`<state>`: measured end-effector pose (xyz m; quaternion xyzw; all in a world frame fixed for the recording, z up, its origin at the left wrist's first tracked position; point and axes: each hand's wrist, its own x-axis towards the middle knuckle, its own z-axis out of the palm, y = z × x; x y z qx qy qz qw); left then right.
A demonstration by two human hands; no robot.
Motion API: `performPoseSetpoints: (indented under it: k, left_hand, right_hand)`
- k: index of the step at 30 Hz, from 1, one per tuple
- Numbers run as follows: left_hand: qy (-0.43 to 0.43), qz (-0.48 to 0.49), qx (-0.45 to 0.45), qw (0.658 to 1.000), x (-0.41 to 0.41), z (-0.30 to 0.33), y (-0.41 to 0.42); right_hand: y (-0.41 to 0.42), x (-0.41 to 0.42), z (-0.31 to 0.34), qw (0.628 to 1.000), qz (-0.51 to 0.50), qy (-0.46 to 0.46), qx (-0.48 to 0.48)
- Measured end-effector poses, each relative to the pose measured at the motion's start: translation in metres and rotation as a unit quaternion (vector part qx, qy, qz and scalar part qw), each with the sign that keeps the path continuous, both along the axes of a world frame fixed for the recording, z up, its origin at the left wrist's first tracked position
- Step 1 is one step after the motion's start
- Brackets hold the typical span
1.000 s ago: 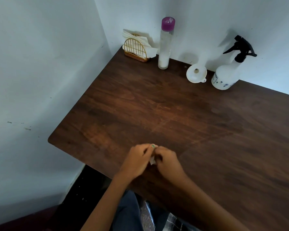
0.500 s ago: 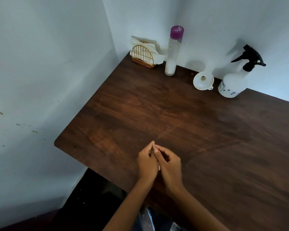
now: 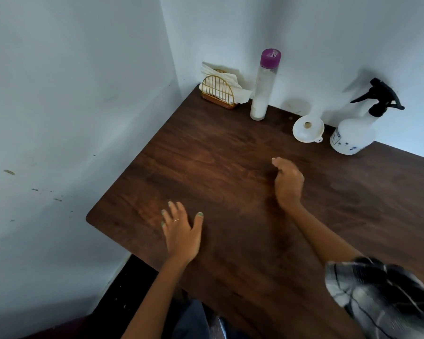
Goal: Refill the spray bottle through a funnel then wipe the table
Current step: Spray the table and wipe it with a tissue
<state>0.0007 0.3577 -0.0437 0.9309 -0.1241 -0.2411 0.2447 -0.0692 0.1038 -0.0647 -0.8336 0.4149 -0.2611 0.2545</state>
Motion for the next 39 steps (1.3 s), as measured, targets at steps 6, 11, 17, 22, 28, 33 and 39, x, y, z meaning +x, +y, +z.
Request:
performPoseSetpoints:
  k: [6,11,17,22,28,33,39]
  left_hand:
    - [0.037,0.076,0.025,0.996,0.016,-0.020,0.034]
    - [0.079,0.204,-0.097,0.971,0.013,-0.007,0.033]
    - [0.114,0.269,-0.141,0.946,0.015,-0.006,0.040]
    - [0.029,0.146,-0.067,0.987,0.010,-0.011,0.038]
    - [-0.055,0.139,0.072,0.986,0.005,-0.030,0.031]
    - [-0.057,0.065,0.067,0.994,0.006,-0.031,0.029]
    - [-0.044,0.109,-0.004,0.993,0.005,-0.029,0.030]
  right_hand:
    - [0.014,0.063,-0.005,0.975,0.058,0.215,-0.021]
    - [0.159,0.094,0.000,0.895,0.384,0.225,-0.028]
    - [0.152,0.042,-0.009,0.815,0.542,0.192,-0.079]
    - [0.011,-0.040,-0.005,0.967,0.190,0.171,-0.005]
    - [0.078,-0.059,-0.021,0.983,0.102,0.156,0.000]
    - [0.207,-0.085,-0.030,0.927,0.338,0.147,-0.066]
    - [0.248,-0.100,-0.002,0.890,0.381,0.156,0.196]
